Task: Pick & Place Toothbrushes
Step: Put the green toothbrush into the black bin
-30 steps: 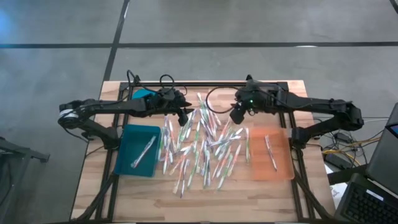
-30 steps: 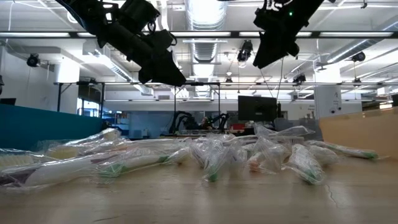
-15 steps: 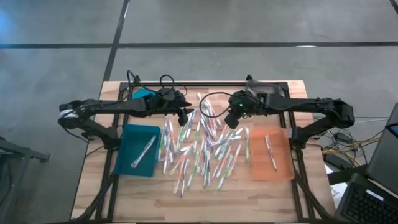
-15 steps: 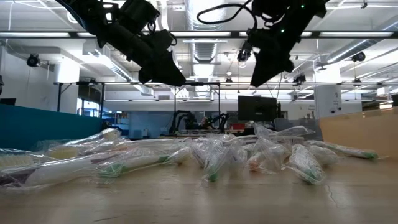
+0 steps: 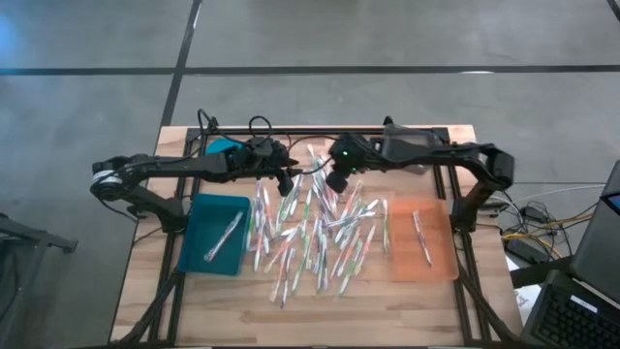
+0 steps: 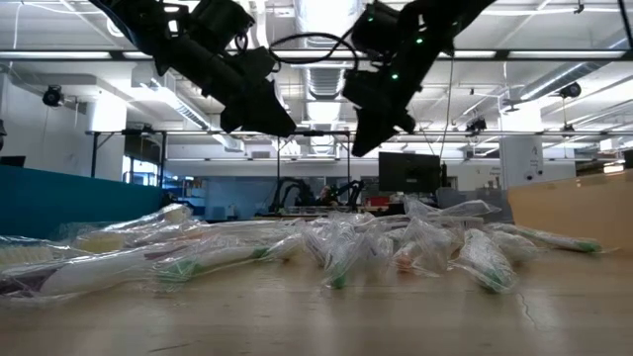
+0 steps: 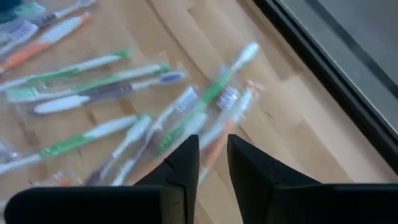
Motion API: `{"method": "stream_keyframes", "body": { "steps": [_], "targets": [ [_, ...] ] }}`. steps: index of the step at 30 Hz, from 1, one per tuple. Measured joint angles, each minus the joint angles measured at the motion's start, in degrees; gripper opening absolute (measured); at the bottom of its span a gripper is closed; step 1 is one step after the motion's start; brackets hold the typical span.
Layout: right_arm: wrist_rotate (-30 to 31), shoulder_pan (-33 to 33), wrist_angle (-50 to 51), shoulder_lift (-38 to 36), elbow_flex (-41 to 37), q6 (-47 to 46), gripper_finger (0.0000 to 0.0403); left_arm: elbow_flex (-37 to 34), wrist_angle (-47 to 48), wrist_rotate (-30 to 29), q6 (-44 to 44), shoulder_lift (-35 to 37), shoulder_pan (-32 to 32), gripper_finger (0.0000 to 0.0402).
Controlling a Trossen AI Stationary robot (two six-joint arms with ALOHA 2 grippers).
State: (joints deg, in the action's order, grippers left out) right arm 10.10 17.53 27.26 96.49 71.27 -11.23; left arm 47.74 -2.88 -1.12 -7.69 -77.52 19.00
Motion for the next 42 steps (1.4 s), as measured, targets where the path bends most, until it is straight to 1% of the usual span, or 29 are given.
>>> {"method": "stream_keyframes", "body": {
  "steps": [4, 10, 15, 21, 24, 30, 37, 42],
  "targets": [
    [-0.64, 1.74, 0.17, 5.11, 4.52, 0.99, 0.0101, 1.09, -0.09, -0.01, -0.32, 1.34, 0.02, 0.0151],
    [-8.55, 3.58, -3.58, 11.41, 9.26, 1.22, 0.0123, 2.31, 0.01, -0.11, 1.22, 4.61, 0.01, 0.0151],
    [-8.86, 3.69, -3.77, 16.99, 12.78, 1.39, 0.0133, 2.65, -0.50, -1.50, 1.68, 7.00, 0.03, 0.0151],
    [-8.83, 4.34, -4.08, 23.34, 16.70, -0.08, 0.0141, 2.65, -0.32, -1.79, 1.76, 8.33, 0.03, 0.0151],
    [-8.77, 5.30, -4.10, 24.81, 17.42, -2.50, 0.0138, 2.65, -0.29, -1.46, 1.71, 8.33, 0.02, 0.0151],
    [-8.86, 6.52, -3.93, 25.51, 17.37, -6.55, 0.0118, 2.61, -0.11, -1.32, 1.54, 8.33, 0.03, 0.0151],
    [-9.15, 6.89, -3.84, 25.53, 17.06, -6.83, 0.0103, 2.61, -0.06, -1.32, 1.05, 8.33, 0.01, 0.0151],
    [-10.13, 6.98, -3.39, 26.49, 16.79, -8.12, 0.0102, 2.61, 0.05, -1.36, 0.19, 8.30, 0.03, 0.0151]
  ]
}}
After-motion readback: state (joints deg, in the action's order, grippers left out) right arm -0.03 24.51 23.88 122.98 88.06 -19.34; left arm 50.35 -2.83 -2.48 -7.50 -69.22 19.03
